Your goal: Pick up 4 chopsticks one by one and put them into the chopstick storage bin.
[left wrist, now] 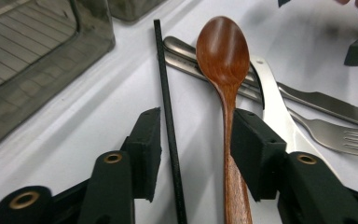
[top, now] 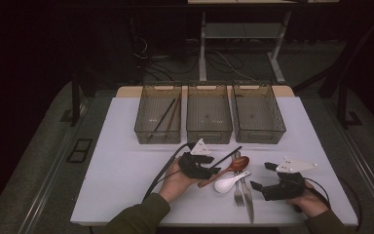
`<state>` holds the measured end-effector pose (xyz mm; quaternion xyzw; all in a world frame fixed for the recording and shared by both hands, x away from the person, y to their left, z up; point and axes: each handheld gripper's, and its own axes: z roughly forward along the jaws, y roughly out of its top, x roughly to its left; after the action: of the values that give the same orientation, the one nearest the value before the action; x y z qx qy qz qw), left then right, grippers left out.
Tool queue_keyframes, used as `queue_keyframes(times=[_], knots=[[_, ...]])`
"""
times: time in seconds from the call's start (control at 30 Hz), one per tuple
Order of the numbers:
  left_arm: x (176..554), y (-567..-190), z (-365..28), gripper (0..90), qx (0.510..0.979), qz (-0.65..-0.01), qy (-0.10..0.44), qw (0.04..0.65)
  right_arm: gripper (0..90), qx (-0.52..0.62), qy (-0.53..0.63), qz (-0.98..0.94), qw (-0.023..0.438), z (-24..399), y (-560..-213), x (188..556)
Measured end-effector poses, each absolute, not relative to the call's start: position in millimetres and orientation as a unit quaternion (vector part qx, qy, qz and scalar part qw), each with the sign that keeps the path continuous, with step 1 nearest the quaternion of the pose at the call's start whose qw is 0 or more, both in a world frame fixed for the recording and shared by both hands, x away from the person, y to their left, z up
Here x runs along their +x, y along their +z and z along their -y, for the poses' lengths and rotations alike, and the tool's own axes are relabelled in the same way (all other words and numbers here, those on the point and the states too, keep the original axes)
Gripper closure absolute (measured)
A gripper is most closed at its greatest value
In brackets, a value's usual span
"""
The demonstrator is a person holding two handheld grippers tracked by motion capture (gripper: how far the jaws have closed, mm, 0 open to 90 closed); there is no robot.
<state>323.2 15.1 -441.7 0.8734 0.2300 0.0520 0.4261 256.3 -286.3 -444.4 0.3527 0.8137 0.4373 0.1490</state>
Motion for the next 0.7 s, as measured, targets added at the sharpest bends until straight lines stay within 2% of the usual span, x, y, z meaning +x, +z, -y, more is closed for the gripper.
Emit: queue_keyframes(times=[0.27,0.7], knots=[[323.6,-446.6,-9.7,60.0,0.878,-0.227,0.046,0.418,11.5,0.351,0.436,-0.815,0.149,286.0,-443.6,255.7],[328.2,-448.5,-12.3,66.8,0.879,-0.237,0.067,0.408,11.5,0.353,0.436,-0.814,0.147,286.6,-444.3,256.4]])
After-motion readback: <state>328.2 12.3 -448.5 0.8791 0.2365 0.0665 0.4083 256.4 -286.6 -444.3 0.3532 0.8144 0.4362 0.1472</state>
